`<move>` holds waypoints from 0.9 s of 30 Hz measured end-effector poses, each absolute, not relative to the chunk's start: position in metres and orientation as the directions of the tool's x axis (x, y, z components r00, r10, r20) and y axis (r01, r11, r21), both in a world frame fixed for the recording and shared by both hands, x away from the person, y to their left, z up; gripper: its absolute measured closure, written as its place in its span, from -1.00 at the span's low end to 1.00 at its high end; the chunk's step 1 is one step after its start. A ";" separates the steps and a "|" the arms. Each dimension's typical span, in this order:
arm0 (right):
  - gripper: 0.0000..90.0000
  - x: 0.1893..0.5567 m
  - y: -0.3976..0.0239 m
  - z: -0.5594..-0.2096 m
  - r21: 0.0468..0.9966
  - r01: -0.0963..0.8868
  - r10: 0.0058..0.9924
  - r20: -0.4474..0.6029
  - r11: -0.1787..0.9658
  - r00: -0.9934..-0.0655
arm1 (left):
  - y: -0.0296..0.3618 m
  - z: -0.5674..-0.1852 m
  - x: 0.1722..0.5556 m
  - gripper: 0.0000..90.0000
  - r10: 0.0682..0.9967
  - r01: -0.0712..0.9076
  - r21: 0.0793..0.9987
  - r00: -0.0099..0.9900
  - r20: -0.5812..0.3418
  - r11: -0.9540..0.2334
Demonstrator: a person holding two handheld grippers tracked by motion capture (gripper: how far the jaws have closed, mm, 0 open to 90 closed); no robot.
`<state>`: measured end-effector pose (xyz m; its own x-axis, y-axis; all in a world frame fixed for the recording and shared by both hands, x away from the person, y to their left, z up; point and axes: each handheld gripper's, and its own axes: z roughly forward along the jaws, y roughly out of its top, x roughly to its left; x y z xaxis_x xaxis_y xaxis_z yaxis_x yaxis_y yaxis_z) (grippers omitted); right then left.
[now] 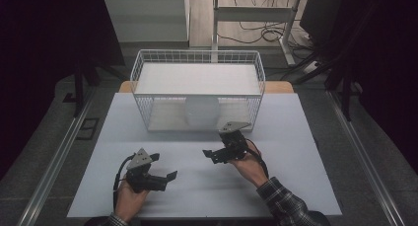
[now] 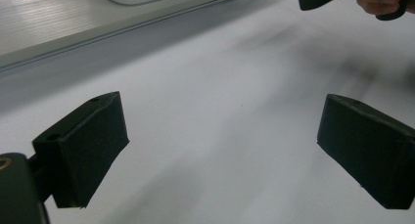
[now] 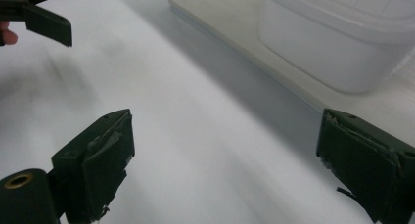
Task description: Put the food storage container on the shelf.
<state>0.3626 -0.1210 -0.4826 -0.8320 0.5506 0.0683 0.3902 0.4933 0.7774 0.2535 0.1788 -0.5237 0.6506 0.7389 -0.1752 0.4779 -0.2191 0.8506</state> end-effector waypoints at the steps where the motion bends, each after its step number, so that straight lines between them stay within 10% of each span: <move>1: -0.85 0.361 -0.123 -0.483 0.777 0.390 0.550 0.068 0.495 -0.833 | 0.179 -0.524 0.254 -0.91 0.739 0.478 0.851 0.651 -0.176 -0.219; 27: -0.90 0.325 -0.178 -0.481 0.786 0.374 0.576 0.028 0.492 -0.817 | 0.180 -0.521 0.252 -0.90 0.738 0.491 0.845 0.647 -0.190 -0.212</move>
